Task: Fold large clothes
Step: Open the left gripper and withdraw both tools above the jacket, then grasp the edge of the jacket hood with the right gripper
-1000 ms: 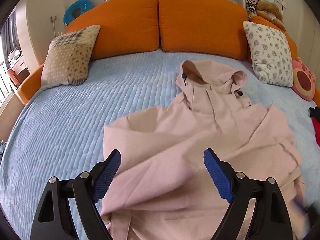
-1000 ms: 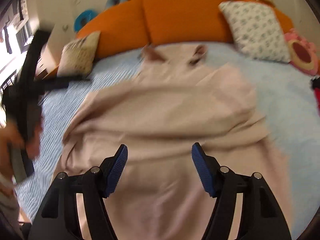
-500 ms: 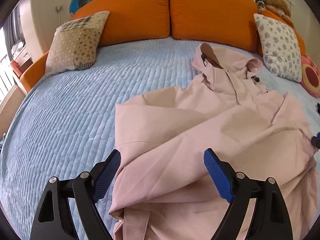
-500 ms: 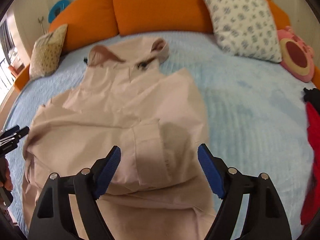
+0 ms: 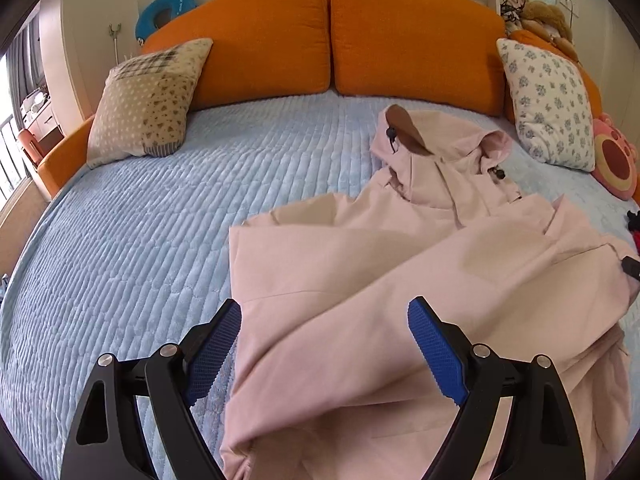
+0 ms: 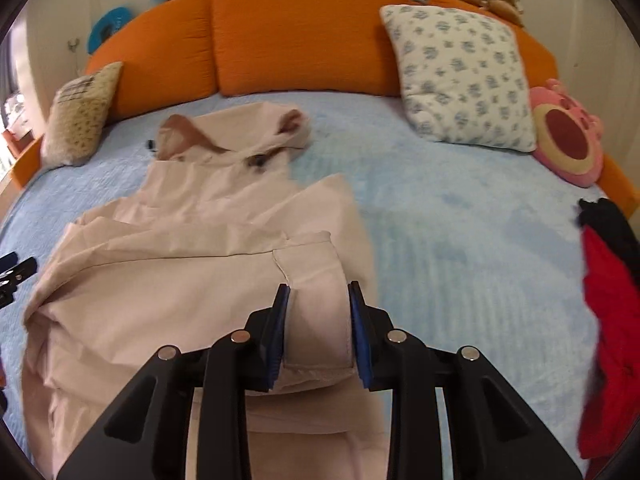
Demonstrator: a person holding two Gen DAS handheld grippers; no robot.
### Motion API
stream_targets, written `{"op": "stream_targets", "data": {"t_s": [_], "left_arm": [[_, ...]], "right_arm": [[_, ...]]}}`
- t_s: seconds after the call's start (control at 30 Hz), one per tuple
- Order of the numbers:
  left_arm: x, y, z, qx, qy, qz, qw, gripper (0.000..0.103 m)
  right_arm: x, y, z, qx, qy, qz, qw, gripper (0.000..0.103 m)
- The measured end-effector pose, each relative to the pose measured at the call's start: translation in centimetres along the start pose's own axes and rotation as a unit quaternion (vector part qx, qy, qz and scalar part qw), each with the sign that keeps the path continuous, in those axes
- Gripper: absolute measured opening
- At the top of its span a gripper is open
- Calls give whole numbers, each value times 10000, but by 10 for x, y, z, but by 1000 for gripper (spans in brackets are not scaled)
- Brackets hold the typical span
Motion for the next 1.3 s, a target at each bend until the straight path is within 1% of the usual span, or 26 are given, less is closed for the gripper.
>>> {"op": "stream_targets", "data": {"t_s": [0.07,0.13,0.2,0.23,0.37,0.4,0.43,0.5,0.53,0.57,0.63,0.67,0.7,0.73,0.8,0.83,0.87,0.93,0.97,1.1,1.2,1.3], "left_arm": [[-5,4,10,-31,-151,30,9999,87],[-14,9,26,58,-345,118,9993,87],[-22,13,40,47,-517,170,9985,88],[-28,15,50,22,-636,194,9978,88],[-37,22,60,135,-675,367,9970,90],[-36,22,57,167,-647,396,9970,90],[-34,19,50,179,-599,409,9972,88],[-30,14,32,181,-422,403,9981,87],[-26,9,17,144,-226,394,9989,87],[-23,7,6,132,-96,392,9991,87],[-13,4,-16,21,123,410,9991,87],[-7,6,-24,-53,181,401,9990,88],[-1,8,-27,-105,216,402,9989,88],[8,14,-31,-181,266,420,9986,89],[18,26,-29,-127,311,462,9984,89],[23,33,-23,-121,272,485,9984,88],[27,40,-13,-120,165,492,9986,87],[29,52,8,-187,-95,487,9986,84],[25,58,11,-152,-154,509,9985,83],[8,66,38,-82,-356,496,9981,82],[-4,65,60,-86,-550,501,9972,83],[-13,66,71,-134,-566,488,9971,83]], "right_arm": [[-4,8,7,-170,-68,29,9998,29],[-15,12,21,-179,-263,24,9995,29],[-30,12,39,-245,-481,-52,9985,29],[-35,12,45,-274,-520,-66,9983,30],[-44,6,56,-437,-451,-163,9979,32],[-43,5,56,-495,-453,-207,9975,34],[-42,3,54,-586,-498,-272,9967,42],[-38,4,40,-678,-483,-352,9959,70],[-37,5,31,-717,-437,-370,9958,90],[-34,7,17,-763,-296,-412,9958,94],[-30,7,-9,-852,-11,-487,9952,94],[-26,9,-20,-798,113,-439,9958,94],[-22,10,-30,-698,248,-363,9966,94],[-14,9,-40,-469,462,-245,9975,94],[-1,6,-39,-90,631,-165,9978,89],[5,4,-34,-74,616,-158,9979,71],[13,3,-22,-24,495,-146,9987,51],[21,3,6,172,213,27,9996,40],[24,5,22,174,47,89,9998,38],[14,11,60,-103,-321,69,9994,37],[-6,21,85,-55,-586,254,9979,37],[-17,23,94,-99,-580,202,9981,38]]}}
Point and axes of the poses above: each gripper's, at about its wrist camera, not at the fingertips, and z roughly the way its jaws point, y to its right, x to its top, the point moved 2 cm from there along z, roughly the way its jaws point, and after that the axes turned 15 degrees about x, right-handed, at the moved point
